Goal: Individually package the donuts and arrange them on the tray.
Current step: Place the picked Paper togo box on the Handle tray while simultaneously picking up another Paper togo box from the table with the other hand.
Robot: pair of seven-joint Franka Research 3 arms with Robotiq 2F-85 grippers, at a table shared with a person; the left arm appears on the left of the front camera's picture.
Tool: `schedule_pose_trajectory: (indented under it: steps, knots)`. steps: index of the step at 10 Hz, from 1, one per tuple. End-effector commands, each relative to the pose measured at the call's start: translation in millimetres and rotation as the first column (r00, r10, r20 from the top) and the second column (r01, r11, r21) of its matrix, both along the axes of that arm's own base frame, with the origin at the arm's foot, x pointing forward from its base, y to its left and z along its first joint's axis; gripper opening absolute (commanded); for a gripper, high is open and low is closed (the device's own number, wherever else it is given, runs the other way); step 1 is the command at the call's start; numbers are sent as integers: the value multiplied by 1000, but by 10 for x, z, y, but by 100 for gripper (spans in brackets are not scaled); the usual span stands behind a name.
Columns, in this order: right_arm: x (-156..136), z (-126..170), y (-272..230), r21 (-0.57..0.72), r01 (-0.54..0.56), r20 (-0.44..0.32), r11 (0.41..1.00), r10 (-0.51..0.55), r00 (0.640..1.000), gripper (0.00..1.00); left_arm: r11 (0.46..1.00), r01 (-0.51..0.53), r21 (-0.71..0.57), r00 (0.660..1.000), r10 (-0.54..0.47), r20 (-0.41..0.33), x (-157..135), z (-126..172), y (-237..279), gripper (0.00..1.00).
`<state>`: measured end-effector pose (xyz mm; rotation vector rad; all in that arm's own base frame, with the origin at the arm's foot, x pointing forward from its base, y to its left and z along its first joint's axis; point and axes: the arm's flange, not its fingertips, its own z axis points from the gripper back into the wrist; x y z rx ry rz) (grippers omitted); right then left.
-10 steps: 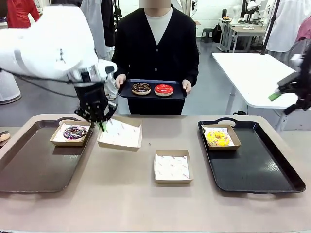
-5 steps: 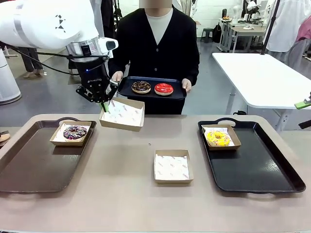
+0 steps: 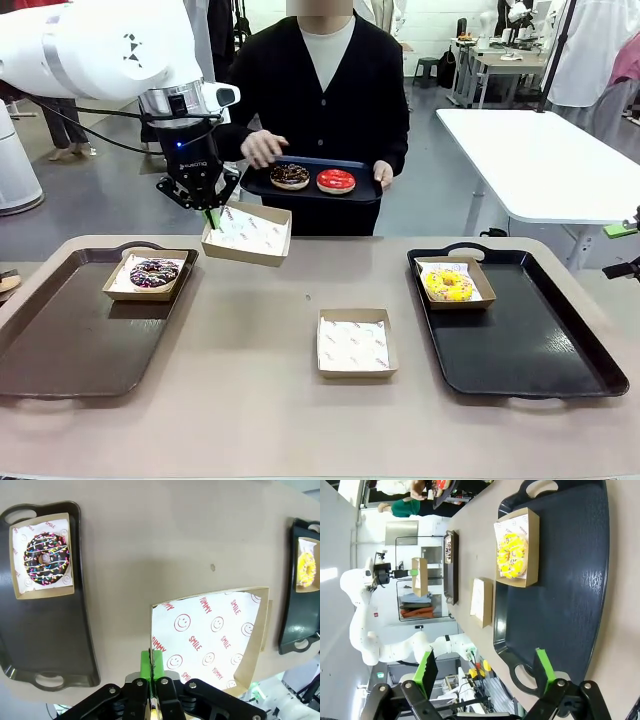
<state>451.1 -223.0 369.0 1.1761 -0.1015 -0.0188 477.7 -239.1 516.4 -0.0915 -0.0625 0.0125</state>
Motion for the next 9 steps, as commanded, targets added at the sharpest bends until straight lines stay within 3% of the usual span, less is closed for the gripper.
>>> schedule_pose_trajectory:
  steps: [1, 2, 4, 9]
  knots:
    - [61, 40, -17, 29, -1, 24, 1000, 1, 1000, 100, 999, 33, 36, 999, -32, -9, 124, 10, 6, 0]
    - [73, 48, -26, 35, -5, 60, 999, 3, 998, 100, 998, 41, 48, 999, -41, -5, 153, -31, -5, 0]
    - [21, 23, 4, 4, -3, 11, 1000, 3, 1000, 100, 1000, 5, 14, 1000, -5, -3, 45, -40, 11, 0]
    - [21, 23, 4, 4, -3, 11, 1000, 3, 1000, 100, 1000, 5, 14, 1000, -5, -3, 45, -40, 11, 0]
